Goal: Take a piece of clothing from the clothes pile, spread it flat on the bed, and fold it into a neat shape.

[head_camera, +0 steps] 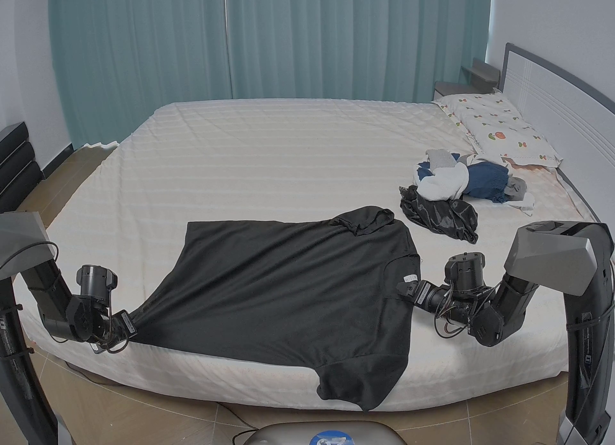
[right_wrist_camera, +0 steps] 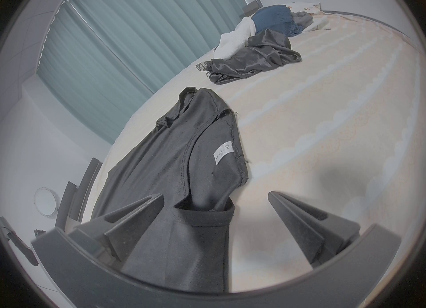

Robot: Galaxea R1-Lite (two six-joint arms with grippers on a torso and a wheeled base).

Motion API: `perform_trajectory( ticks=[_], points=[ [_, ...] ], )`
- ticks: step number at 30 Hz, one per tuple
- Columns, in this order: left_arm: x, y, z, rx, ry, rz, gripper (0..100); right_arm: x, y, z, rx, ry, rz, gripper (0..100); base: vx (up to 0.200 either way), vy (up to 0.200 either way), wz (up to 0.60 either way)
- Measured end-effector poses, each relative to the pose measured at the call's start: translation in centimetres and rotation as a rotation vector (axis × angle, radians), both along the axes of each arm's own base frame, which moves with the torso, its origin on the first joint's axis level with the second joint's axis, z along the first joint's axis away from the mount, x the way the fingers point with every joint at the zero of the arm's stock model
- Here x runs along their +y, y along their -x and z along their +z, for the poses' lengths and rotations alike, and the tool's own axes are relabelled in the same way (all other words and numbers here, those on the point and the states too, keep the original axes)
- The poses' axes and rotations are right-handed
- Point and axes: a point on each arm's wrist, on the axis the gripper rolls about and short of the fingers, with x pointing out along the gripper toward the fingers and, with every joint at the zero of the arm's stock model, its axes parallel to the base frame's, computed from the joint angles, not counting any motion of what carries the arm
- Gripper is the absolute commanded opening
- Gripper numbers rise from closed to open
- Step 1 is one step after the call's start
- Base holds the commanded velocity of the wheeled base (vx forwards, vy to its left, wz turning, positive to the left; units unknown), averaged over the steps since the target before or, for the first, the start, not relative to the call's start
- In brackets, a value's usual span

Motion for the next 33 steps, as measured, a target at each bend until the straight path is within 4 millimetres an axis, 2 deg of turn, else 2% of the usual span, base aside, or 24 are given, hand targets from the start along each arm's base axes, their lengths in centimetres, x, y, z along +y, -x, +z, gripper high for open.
perform_trajectory(
  ticks=[12,13,24,28,33],
  points=[
    [0.8,-0.6,-0.7,0.003,0.003,0.022,0,0.3,0.7,0.0,0.028,-0.022,0.067,100,0.0,0.0,0.0],
    [0.8,-0.6,-0.8,0.004,0.004,0.022,0,0.3,0.8,-0.1,0.031,-0.024,0.076,0,0.0,0.0,0.0],
    [0.7,-0.5,-0.9,0.006,0.007,0.019,0,0.3,1.3,0.0,0.083,0.003,0.133,0,0.0,0.0,0.0],
    [0.6,-0.4,-0.9,0.009,0.008,0.017,0,-0.2,1.4,0.3,0.081,0.009,0.118,0,0.0,0.0,0.0],
    [0.3,-0.3,-0.8,0.015,0.009,0.007,0,-2.0,1.6,2.0,0.06,0.024,0.089,0,0.0,0.0,0.0]
  ],
)
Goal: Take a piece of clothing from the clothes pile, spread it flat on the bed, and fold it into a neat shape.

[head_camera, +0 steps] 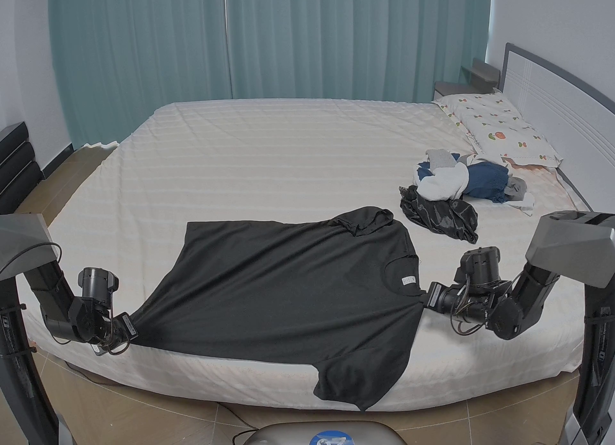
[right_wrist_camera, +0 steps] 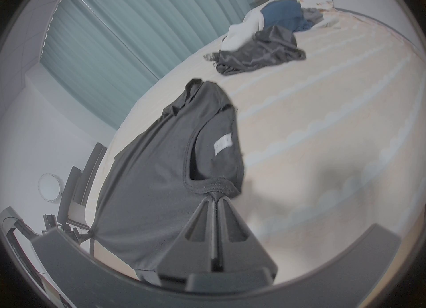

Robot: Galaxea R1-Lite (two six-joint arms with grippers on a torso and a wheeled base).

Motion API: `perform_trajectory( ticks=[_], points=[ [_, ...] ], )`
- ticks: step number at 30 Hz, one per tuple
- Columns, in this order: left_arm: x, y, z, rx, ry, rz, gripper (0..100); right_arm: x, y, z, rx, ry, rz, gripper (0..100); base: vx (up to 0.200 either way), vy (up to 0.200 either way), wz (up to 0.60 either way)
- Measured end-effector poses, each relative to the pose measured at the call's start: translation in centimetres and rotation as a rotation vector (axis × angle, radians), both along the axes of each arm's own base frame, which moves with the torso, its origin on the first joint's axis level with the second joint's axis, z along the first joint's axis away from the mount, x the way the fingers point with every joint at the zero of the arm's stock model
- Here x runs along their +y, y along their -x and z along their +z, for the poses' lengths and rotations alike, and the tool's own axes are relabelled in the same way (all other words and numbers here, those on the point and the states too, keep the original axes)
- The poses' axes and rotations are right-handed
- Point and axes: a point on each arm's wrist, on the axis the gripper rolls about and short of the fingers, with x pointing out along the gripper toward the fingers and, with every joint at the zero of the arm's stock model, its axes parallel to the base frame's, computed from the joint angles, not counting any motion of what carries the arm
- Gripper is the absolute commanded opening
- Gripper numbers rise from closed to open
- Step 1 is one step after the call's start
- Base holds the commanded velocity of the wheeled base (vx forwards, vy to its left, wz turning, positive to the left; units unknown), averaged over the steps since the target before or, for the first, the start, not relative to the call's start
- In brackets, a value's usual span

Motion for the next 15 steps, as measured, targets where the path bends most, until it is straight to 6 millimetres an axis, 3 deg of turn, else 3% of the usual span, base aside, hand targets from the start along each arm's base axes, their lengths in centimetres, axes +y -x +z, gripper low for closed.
perform_trajectory(
  ticks=[5,9,10,15],
  points=[
    [-0.7,0.4,0.2,0.004,0.003,-0.023,0,-2.5,0.2,2.0,-0.009,0.027,-0.018,0,0.0,0.0,0.0],
    [-1.2,0.5,0.5,-0.003,0.006,-0.037,0,-3.3,0.0,3.0,-0.037,0.026,-0.016,0,0.0,0.0,0.0],
    [-1.3,0.5,0.5,-0.005,0.007,-0.038,0,-3.3,-0.1,3.1,-0.042,0.026,-0.016,100,0.0,0.0,0.0],
    [-1.4,0.5,0.6,-0.011,0.012,-0.046,0,-2.8,-1.0,2.8,-0.065,0.025,-0.012,100,0.0,0.0,0.0]
  ],
)
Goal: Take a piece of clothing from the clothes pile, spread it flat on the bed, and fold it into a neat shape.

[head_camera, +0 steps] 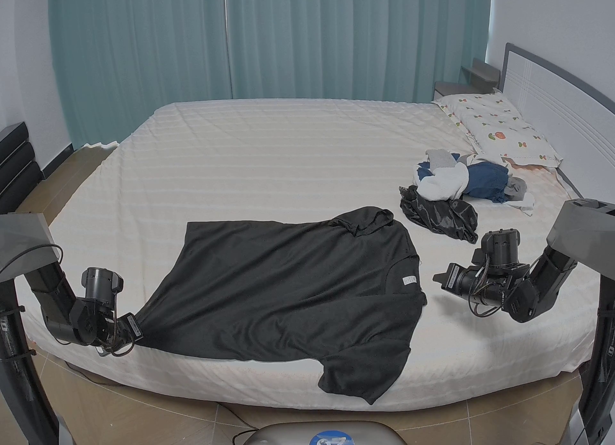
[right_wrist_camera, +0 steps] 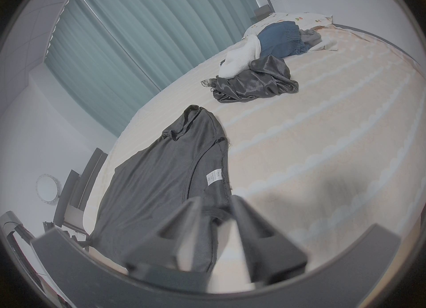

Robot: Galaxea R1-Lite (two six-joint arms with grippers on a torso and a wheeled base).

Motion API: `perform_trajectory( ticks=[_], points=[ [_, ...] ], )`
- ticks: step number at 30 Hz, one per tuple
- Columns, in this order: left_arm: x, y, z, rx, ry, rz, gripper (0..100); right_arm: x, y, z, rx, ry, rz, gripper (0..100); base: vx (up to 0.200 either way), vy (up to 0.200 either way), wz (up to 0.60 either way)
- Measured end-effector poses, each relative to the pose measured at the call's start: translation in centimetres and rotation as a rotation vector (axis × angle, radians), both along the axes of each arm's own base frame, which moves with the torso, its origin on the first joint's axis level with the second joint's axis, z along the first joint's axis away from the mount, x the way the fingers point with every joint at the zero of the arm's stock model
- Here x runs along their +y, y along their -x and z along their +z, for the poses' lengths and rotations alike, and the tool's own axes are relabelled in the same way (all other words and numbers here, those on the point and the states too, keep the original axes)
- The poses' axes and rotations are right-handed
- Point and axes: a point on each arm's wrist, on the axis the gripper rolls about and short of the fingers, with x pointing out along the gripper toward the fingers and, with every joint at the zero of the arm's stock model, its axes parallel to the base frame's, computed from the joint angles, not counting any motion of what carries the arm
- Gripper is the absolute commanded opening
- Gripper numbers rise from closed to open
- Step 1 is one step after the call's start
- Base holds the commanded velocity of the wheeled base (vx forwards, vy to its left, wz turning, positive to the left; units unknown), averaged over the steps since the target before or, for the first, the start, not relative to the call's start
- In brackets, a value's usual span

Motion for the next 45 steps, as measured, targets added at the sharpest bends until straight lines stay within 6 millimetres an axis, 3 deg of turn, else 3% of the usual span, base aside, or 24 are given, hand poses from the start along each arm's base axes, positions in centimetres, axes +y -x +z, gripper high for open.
perform_trajectory(
  ticks=[6,16,30,31,37,45],
  points=[
    [-0.1,-0.2,0.1,-0.01,0.022,-0.013,0,1.0,-0.5,-1.4,0.008,0.003,0.014,100,0.0,0.0,0.0],
    [-0.1,-0.4,0.2,-0.018,0.028,-0.016,0,3.7,3.0,-3.4,0.12,-0.002,0.161,100,0.0,0.0,0.0],
    [-0.1,-0.3,0.1,-0.015,0.031,-0.018,0,5.8,4.1,-5.2,0.173,0.015,0.234,100,0.0,0.0,0.0],
    [-0.1,-0.3,0.1,-0.015,0.031,-0.018,0,6.0,4.1,-5.3,0.174,0.017,0.237,0,0.0,0.0,0.0],
    [-0.1,-0.3,0.1,-0.015,0.03,-0.019,0,6.7,4.4,-5.8,0.188,0.029,0.252,0,0.0,0.0,0.0],
    [-0.1,-0.1,0.1,-0.01,0.029,-0.02,0,4.8,4.5,-4.8,0.182,0.036,0.214,0,0.0,0.0,0.0]
  ],
)
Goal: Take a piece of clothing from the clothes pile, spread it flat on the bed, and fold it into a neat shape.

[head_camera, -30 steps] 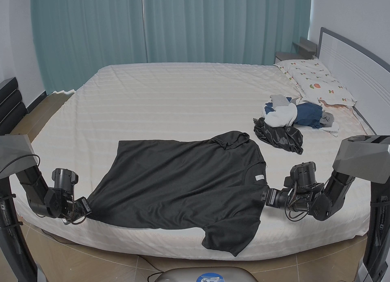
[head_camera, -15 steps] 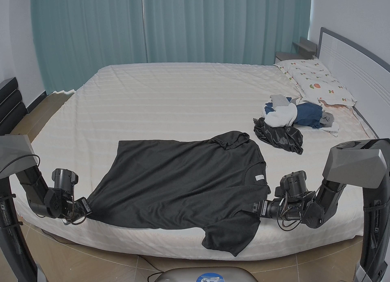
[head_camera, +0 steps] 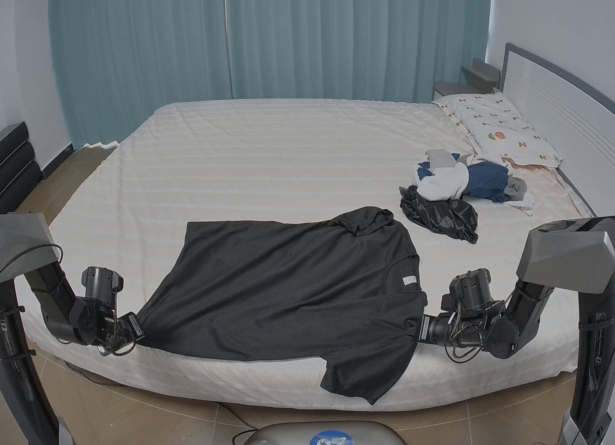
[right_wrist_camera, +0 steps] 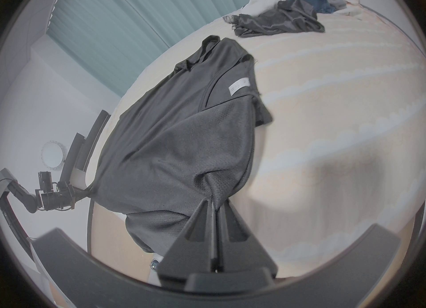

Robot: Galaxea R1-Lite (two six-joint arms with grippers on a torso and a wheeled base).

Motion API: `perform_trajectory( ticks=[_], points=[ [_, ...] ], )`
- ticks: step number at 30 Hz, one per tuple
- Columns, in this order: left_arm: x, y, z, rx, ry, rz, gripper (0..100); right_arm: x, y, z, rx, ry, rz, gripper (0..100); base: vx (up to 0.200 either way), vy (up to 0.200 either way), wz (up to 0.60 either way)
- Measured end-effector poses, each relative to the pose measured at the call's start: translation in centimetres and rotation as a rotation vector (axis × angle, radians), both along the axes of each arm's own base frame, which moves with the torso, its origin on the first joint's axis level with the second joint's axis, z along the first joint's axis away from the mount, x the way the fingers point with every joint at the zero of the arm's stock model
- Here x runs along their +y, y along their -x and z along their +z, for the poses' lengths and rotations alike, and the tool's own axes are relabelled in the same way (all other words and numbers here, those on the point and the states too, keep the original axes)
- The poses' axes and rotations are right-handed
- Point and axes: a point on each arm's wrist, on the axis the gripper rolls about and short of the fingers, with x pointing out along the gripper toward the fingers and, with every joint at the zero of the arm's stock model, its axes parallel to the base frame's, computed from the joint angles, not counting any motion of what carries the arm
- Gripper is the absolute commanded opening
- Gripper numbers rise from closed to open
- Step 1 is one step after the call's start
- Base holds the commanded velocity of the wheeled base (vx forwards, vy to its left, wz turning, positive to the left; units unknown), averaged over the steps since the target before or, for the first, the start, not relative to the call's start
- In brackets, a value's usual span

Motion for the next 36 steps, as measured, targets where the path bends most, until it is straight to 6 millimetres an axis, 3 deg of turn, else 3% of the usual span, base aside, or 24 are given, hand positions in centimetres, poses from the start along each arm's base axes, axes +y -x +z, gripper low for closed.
perform_trajectory(
  ticks=[12,20,29,30,31,36],
  points=[
    [-2.0,1.8,-0.5,0.079,-0.018,-0.092,0,-4.6,2.9,1.4,0.127,0.127,0.016,0,0.0,0.0,0.0],
    [-2.7,3.2,-0.7,0.154,-0.044,-0.155,0,-5.3,3.8,3.4,0.134,0.168,0.056,0,0.0,0.0,0.0],
    [-2.9,2.9,-0.9,0.149,-0.035,-0.157,0,-4.5,2.8,2.6,0.114,0.173,0.065,0,0.0,0.0,0.0],
    [-2.9,2.8,-1.0,0.15,-0.033,-0.157,100,-4.4,2.7,2.5,0.114,0.173,0.065,0,0.0,0.0,0.0],
    [-2.9,2.8,-1.1,0.15,-0.032,-0.157,100,-4.3,2.6,2.4,0.115,0.173,0.065,100,0.0,0.0,0.0],
    [-3.0,2.5,-1.5,0.153,-0.031,-0.158,100,-3.9,2.1,1.8,0.121,0.175,0.059,100,0.0,0.0,0.0]
  ],
)
